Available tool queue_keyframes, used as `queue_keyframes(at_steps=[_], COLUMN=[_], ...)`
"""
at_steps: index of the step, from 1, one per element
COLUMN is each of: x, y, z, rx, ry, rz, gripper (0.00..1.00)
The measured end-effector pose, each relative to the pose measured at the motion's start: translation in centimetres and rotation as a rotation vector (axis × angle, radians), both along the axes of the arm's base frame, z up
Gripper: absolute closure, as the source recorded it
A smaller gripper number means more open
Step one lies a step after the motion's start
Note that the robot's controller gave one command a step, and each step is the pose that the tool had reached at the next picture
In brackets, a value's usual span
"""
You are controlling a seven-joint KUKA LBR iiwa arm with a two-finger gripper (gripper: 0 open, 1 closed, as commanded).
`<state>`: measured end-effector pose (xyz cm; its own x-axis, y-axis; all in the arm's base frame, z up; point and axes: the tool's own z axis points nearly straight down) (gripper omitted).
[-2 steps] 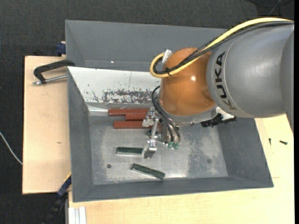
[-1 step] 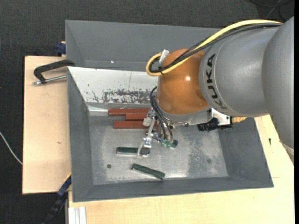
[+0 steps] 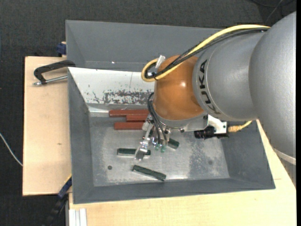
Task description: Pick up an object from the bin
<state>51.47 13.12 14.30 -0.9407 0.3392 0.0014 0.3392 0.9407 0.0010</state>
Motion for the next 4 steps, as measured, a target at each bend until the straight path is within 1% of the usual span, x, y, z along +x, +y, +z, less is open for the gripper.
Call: queue_keyframes(at_steps=[1,2,4], x=[0.4,0.2,0.1], y=[1.2,1.0,1.0], z=[-7.0,-6.2,-5.9], rx=[0.001,0.001,0.000], ry=[-0.007,-0.004,-0.002], rz=[0.015,0.015,0.015], gripper=[0.00,1.00,1.00])
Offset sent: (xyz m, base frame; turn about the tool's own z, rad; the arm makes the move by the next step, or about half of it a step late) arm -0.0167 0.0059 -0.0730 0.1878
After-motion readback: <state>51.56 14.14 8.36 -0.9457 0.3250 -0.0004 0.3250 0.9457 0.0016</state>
